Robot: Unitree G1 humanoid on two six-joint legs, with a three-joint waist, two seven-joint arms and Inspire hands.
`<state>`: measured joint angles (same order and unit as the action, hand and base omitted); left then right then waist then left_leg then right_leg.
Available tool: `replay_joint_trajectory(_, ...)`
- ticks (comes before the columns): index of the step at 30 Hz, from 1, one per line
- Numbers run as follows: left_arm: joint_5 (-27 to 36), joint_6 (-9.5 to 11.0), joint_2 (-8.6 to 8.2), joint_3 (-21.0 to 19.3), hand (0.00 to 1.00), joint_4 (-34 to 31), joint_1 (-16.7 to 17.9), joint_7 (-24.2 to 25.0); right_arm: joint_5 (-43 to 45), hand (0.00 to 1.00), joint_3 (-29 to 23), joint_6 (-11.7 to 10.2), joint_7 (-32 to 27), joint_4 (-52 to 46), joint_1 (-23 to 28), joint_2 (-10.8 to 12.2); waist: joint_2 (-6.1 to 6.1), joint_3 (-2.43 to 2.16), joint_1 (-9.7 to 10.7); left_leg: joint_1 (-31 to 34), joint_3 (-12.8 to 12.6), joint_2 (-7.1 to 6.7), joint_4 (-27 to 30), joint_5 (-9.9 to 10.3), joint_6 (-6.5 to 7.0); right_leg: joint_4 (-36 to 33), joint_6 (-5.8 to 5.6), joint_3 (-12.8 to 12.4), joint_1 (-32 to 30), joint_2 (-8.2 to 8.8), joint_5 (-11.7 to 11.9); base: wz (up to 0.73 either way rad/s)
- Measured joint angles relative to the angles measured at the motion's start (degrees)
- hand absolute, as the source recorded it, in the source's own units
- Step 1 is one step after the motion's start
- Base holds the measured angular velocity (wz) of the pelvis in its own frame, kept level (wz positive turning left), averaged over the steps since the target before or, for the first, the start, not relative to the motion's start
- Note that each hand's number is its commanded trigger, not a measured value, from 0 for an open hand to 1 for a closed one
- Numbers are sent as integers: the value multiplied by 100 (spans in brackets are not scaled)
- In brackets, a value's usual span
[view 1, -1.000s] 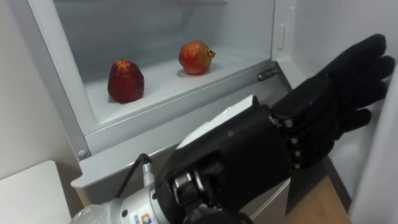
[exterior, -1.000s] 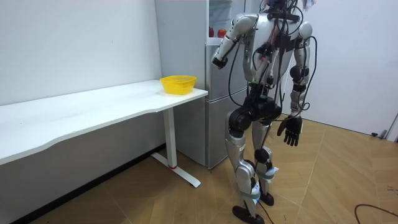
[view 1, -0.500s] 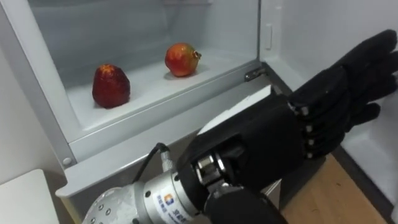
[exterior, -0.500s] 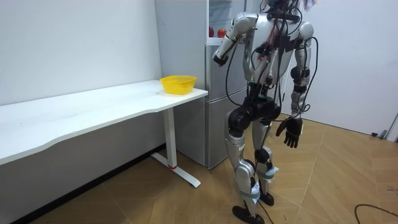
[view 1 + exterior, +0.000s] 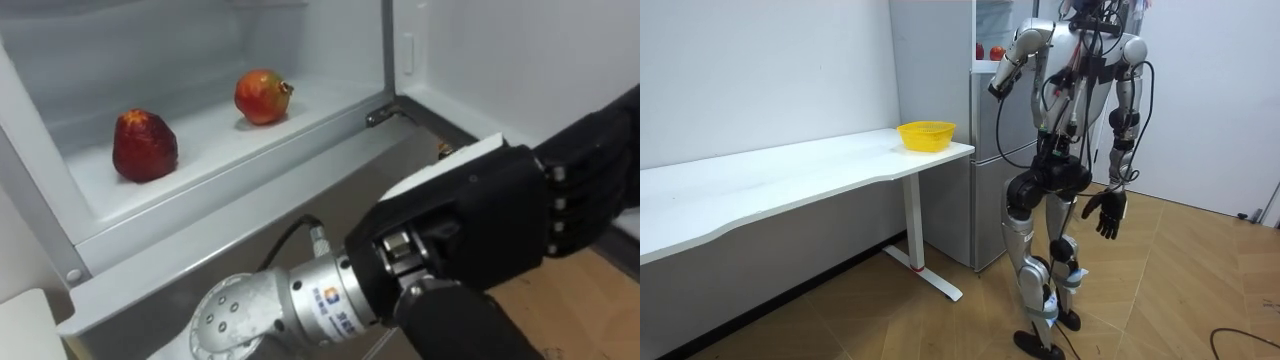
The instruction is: Retrieve from the upper fridge
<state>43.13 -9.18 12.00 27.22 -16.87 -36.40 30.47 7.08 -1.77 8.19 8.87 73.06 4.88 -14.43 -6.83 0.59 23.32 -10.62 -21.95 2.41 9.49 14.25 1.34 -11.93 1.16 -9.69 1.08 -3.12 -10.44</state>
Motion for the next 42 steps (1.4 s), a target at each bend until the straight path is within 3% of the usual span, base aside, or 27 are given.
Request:
replay_joint_trajectory(4, -2, -72, -125, 44, 0, -3, -36, 1, -19, 0, 1, 62, -3, 77, -48, -7, -2, -1, 23, -1, 0, -4, 5, 0, 0, 15, 1, -37, -3, -10, 1, -5)
replay_joint_trajectory(11, -26, -76, -122, 120, 0, -3, -247, 1, -55, 0, 0, 64, -6, 100, -51, -55, -21, -15, 23, -2, 10, -2, 5, 0, 0, 11, 2, -45, -2, -11, 1, 0)
replay_joint_trajectory(14, -91, -79, -37, 110, 0, -35, -266, 0, -55, 0, -10, 60, -8, 100, -39, -54, -29, -15, -5, -10, 0, 13, -1, 0, 0, 11, 15, -48, 21, -8, 9, 0)
replay_joint_trajectory(18, -152, -79, 261, -72, 0, -133, -263, -24, -58, 0, -15, 18, -45, 106, -35, -62, -47, -16, -75, -1, 19, 34, -5, 0, -1, 14, 37, -35, 51, -10, 24, 0)
replay_joint_trajectory(21, -307, -80, 364, -507, 0, -256, -253, -33, -4, 0, -30, -18, -75, 102, 29, -60, -75, -35, -311, 56, 74, 38, 5, -2, -2, 4, 43, 31, 18, -1, 28, 8)
replay_joint_trajectory(23, -402, -77, 556, -946, 0, -455, -185, -103, 12, 0, -192, -18, -68, 90, 105, -50, -71, -32, -504, 46, 154, 40, -5, -11, -18, -17, 46, 50, 20, -10, 30, 11)
replay_joint_trajectory(25, -691, -73, 1007, -1570, 0, -907, 156, -314, 27, 0, -394, -45, -90, 45, 224, -51, -67, -31, -759, 73, 265, 45, -2, -17, -28, -17, 56, 146, 27, -3, 36, 16)
replay_joint_trajectory(28, -1032, -73, 1363, -2325, 0, -1331, 651, -526, 188, 0, -510, -111, -164, -9, 423, -26, -2, 2, -1143, 96, 497, 42, -2, -19, -32, 17, 65, 389, 95, 23, 40, 44)
replay_joint_trajectory(31, -1392, -20, 1508, -2941, 0, -1535, 823, -884, 389, 0, -543, -118, -283, -40, 525, -5, 106, -14, -1601, 169, 691, 8, -1, -24, -39, 42, 65, 659, 115, 48, 40, 45)
replay_joint_trajectory(34, -1896, 121, 1598, -3336, 0, -1661, 1118, -1260, 689, 0, -577, -135, -372, -239, 587, 9, 208, -34, -1923, 190, 866, -15, 5, -31, -52, 127, 62, 903, 190, 111, 41, 46)
replay_joint_trajectory(35, -1966, 153, 1599, -3430, 0, -1682, 1219, -1320, 703, 0, -578, -153, -391, -276, 583, 12, 227, -44, -1971, 191, 883, -16, 7, -31, -52, 130, 60, 937, 196, 115, 42, 29)
replay_joint_trajectory(36, -2137, 246, 1600, -3593, 0, -1727, 1426, -1453, 761, 0, -580, -218, -410, -354, 579, 15, 219, -89, -2092, 196, 919, -23, 9, -31, -52, 133, 58, 970, 204, 122, 40, 19)
replay_joint_trajectory(40, -2405, 448, 1597, -4162, 0, -1854, 2112, -1858, 892, 0, -581, -338, -563, -423, 558, 84, 250, -102, -2296, 224, 1156, -58, 14, -35, -59, 205, 48, 1232, 312, 175, 34, 31)
replay_joint_trajectory(42, -2403, 468, 1595, -4374, 0, -1854, 2250, -2050, 891, 0, -581, -327, -641, -404, 563, 130, 225, -105, -2409, 229, 1256, -77, 17, -37, -60, 225, 37, 1334, 388, 198, 28, 33)
